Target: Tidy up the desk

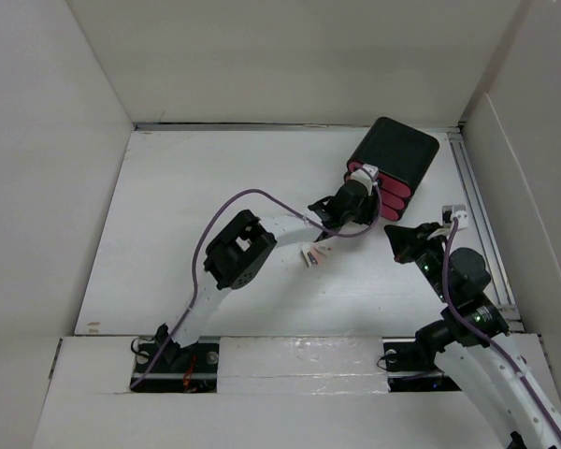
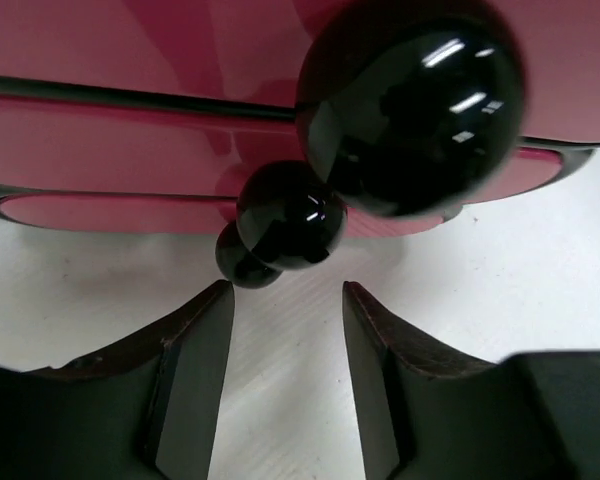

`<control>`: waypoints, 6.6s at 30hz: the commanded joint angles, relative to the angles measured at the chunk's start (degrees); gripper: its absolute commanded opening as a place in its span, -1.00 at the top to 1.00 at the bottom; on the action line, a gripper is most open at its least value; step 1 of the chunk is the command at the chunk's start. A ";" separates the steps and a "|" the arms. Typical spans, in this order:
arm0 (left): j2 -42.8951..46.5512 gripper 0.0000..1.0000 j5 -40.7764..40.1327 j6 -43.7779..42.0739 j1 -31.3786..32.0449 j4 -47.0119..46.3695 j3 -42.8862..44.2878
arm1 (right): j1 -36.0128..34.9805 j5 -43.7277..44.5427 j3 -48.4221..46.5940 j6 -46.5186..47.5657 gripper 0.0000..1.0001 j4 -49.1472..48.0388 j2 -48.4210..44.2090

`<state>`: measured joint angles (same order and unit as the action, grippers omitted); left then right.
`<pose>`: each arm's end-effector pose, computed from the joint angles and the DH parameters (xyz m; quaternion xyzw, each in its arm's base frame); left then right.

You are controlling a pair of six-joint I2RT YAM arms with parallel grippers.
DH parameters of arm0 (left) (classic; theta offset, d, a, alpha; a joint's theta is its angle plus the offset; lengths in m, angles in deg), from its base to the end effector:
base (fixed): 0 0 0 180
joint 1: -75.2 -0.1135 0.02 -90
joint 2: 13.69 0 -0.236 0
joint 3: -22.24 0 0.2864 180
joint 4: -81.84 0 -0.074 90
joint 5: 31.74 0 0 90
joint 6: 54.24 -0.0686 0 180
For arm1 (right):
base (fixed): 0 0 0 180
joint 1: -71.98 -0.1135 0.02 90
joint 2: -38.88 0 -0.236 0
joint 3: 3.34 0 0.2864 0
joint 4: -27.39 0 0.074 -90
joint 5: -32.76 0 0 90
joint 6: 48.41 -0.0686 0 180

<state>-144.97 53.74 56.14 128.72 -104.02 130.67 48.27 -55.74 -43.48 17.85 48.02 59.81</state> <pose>0.3467 -0.4598 0.1380 0.2066 0.7765 -0.3320 0.4941 0.1953 0.0838 0.2885 0.0093 0.7158 0.2724 0.6430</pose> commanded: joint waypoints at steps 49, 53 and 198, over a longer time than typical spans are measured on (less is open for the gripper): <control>11.13 0.97 1.88 -0.52 -0.78 -4.19 -15.12 | -0.55 -0.97 -0.16 -0.16 1.00 -3.88 2.19; 14.29 0.98 0.83 -0.61 -0.25 -4.72 -18.98 | -0.55 -0.79 -0.25 -0.07 1.00 -3.88 2.19; 31.01 0.27 -19.21 14.77 5.45 1.41 -36.92 | -2.14 0.87 9.86 -9.74 0.56 -23.91 4.20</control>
<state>-113.54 38.99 67.44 132.28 -106.27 95.96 46.72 -54.63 -33.98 8.56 27.39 63.48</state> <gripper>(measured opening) 0.360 0.217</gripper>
